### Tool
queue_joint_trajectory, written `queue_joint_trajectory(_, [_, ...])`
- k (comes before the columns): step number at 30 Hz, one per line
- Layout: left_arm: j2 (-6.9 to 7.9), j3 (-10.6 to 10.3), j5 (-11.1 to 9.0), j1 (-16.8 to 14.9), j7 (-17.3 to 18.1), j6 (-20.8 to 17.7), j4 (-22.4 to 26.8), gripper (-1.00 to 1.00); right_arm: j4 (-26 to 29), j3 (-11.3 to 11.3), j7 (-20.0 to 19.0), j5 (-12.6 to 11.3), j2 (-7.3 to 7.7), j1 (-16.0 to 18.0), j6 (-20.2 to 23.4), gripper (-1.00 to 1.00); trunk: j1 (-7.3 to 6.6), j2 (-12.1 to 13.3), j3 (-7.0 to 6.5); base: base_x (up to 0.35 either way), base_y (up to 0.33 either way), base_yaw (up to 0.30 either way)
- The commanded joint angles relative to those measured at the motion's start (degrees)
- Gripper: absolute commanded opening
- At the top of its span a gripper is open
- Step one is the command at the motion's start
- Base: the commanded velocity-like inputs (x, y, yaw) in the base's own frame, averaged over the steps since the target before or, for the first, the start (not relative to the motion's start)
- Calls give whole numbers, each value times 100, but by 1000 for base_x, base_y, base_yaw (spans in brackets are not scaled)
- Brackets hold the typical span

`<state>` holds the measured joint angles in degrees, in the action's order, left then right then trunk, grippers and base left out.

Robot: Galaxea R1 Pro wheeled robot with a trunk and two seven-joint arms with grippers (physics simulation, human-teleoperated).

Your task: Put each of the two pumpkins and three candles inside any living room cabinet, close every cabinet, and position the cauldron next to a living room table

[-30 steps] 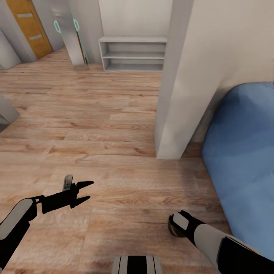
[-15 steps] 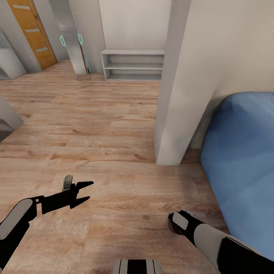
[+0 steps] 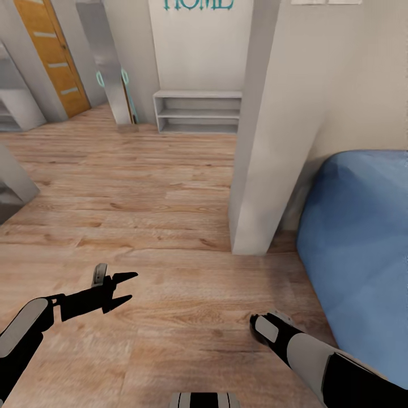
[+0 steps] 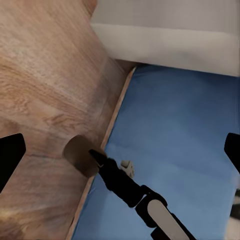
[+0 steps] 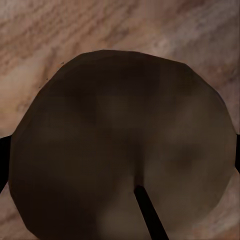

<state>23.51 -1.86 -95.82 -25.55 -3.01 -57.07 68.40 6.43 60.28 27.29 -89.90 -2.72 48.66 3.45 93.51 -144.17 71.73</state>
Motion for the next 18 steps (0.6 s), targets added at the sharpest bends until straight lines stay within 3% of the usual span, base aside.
queue_joint_trajectory(1, [4, -7, -39, -3, -32, -6, 1, 100, 7, 29, 31, -28, 1, 3, 19, -100, -3, 0, -18, 0, 0, 0])
queue_joint_trajectory(11, [3, -7, -38, -3, -42, -6, -2, 100, 10, 44, 13, -21, -5, 3, -6, -100, -29, 13, -240, 0, 0, 0])
queue_joint_trajectory(18, [-3, -7, -33, -3, -46, -6, -2, 100, 13, 375, -167, -26, -14, 3, -52, -100, -47, 23, -395, -8, 0, 0])
